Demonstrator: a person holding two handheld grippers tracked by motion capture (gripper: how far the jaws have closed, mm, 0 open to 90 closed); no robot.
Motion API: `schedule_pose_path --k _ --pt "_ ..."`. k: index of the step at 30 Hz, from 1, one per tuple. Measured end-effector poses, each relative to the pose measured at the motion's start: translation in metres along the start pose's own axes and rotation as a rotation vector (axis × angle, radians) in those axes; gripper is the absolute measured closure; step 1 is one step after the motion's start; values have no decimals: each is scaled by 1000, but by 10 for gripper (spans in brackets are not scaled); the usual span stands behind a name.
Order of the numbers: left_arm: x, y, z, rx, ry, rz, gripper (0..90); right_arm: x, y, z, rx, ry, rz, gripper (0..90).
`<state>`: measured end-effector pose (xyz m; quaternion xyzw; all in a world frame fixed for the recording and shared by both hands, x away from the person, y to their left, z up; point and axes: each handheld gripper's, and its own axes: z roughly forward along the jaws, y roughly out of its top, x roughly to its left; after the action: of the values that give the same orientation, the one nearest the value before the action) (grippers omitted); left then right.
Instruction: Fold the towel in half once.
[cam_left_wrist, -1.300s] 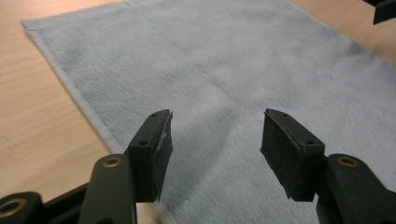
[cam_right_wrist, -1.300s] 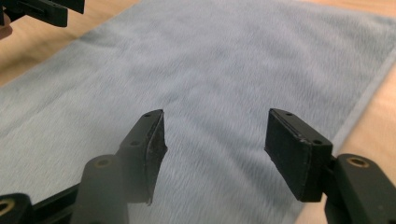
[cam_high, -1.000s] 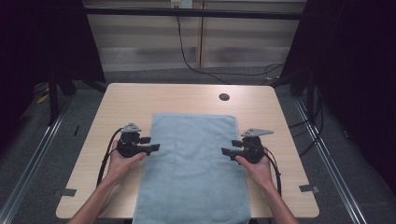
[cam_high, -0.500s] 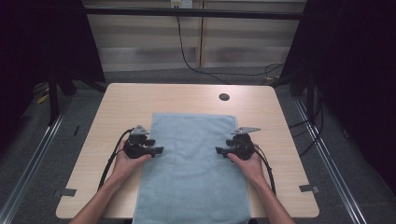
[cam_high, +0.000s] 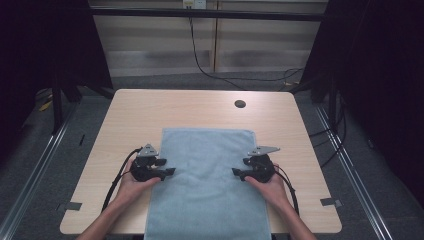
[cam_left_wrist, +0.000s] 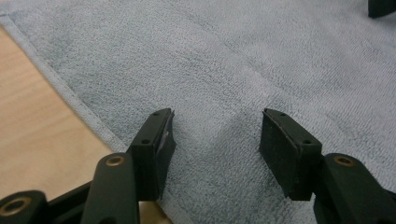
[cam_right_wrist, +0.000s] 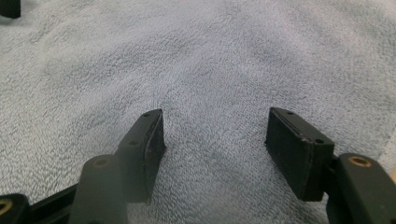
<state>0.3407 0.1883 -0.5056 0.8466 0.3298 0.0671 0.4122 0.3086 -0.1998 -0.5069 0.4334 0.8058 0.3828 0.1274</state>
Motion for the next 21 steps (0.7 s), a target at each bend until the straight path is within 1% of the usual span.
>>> schedule_pose_path --k 4,5,8,11,13,15,18,19,20,21 --pt "-7 -5 -4 4 -13 2 442 9 -10 -10 2 9 -11 373" --pt "-8 -6 -5 4 -9 7 438 11 -13 -12 2 9 -20 373" --pt "-14 -10 -10 7 -24 5 437 17 -20 -19 -1 10 -45 373" --pt "-18 -13 -13 15 -44 -2 437 21 -25 -25 8 30 -28 373" --pt "-22 -16 -16 16 -52 6 437 24 -28 -30 22 39 -28 373" --pt "-28 -19 -19 28 -58 13 437 29 -33 -36 25 48 -19 373" --pt "-37 -24 -26 51 -73 31 437 37 -40 -44 35 62 -26 373" --pt "-40 -26 -29 51 -80 36 440 41 -42 -47 38 66 -26 373" --pt "-42 -28 -31 55 -68 54 465 45 -45 -50 43 72 -28 374" --pt "-42 -29 -31 49 -72 55 467 48 -48 -52 45 70 -31 379"
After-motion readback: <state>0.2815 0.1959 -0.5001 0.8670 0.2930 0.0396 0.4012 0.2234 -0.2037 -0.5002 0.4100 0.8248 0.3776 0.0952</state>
